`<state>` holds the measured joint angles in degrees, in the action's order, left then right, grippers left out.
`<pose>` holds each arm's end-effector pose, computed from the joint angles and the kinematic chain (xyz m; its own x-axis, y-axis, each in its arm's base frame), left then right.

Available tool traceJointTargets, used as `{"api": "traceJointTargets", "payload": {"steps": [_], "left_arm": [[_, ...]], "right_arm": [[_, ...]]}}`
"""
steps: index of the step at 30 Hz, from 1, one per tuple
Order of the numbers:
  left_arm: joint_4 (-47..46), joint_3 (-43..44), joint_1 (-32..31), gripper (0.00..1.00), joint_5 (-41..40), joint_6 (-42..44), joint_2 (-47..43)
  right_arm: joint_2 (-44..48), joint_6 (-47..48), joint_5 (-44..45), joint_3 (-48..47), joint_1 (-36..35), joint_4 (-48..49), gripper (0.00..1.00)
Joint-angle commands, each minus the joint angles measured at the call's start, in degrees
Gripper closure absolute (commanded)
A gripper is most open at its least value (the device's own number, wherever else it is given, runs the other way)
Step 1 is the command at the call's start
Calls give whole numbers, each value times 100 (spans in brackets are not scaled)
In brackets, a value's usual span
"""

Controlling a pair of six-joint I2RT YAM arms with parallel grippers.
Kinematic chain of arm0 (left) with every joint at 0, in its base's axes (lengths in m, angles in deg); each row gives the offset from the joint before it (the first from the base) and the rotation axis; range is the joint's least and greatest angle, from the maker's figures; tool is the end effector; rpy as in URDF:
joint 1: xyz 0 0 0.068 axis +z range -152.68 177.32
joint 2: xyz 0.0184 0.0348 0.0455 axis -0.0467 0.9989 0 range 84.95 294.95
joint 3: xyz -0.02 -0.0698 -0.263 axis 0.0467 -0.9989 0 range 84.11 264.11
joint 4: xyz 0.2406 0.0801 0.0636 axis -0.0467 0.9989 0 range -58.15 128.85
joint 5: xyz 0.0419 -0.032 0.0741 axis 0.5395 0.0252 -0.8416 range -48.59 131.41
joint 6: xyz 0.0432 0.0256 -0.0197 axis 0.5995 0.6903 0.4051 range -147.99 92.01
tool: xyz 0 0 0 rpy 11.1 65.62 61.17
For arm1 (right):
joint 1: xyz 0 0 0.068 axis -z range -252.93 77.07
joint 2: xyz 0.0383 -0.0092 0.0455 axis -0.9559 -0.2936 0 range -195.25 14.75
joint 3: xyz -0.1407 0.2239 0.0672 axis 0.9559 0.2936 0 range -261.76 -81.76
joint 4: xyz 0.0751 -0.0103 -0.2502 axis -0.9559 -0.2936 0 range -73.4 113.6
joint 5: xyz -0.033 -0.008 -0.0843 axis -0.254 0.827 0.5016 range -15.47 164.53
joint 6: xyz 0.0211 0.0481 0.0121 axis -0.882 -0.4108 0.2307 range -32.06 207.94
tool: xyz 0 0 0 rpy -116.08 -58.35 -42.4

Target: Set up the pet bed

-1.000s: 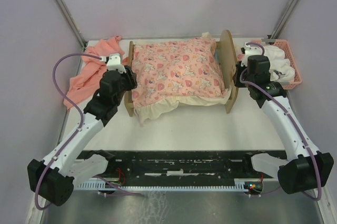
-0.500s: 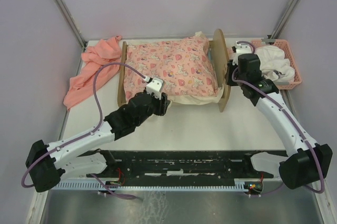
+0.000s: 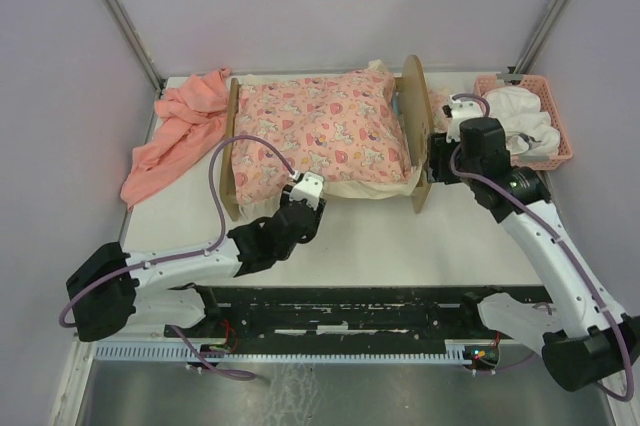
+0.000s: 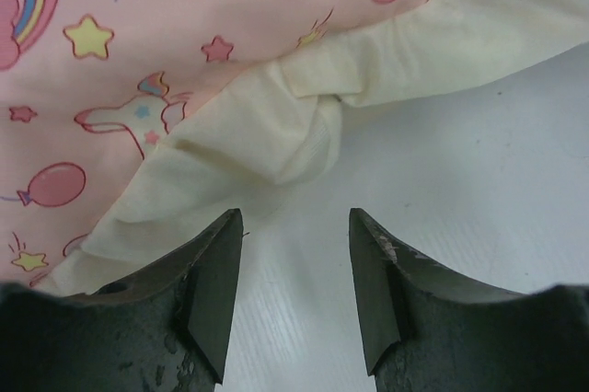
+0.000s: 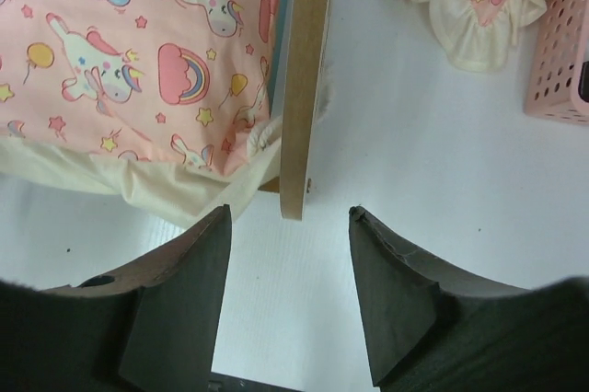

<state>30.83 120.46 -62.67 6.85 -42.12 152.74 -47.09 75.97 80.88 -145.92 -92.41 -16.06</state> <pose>0.1423 -0.2061 0.2291 -0.3599 0.2211 -0.9064 0.3926 0.9172 0.0679 0.2131 0.0713 0.3499 -0.6109 0.0025 -0.7917 -0.1246 0.9872 0.0993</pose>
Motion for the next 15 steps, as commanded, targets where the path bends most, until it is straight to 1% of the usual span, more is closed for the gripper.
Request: {"api": "traceJointTargets", "payload": {"steps": [1, 5, 7, 9, 10, 11, 13, 15], "left_arm": [[-1016, -325, -21, 43, -805, -110, 162], [-1564, -492, -14, 44, -861, -116, 344], [-1736, -494, -13, 45, -963, -89, 535], [-1935, -506, -16, 46, -1241, 17, 757], [-2063, -528, -16, 50, -1323, 56, 855], [-2177, -561, -14, 57, -1365, 93, 934], [-2253, -646, -13, 77, -1403, 88, 990], [-2277, -786, -13, 88, -1324, 45, 868]], "right_arm": [[430, 411, -190, 22, -53, -233, 39], [707, 890, -647, 101, -330, -29, 41], [832, 1292, -934, 278, -642, 319, 41], [920, 1867, -1275, 586, -928, 873, 41], [942, 2096, -1371, 758, -1021, 1185, 41], [943, 2280, -1461, 867, -1069, 1411, 41], [988, 2780, -1810, 1117, -1157, 1801, 41], [1027, 3614, -2237, 1472, -1227, 2288, 40]]}}
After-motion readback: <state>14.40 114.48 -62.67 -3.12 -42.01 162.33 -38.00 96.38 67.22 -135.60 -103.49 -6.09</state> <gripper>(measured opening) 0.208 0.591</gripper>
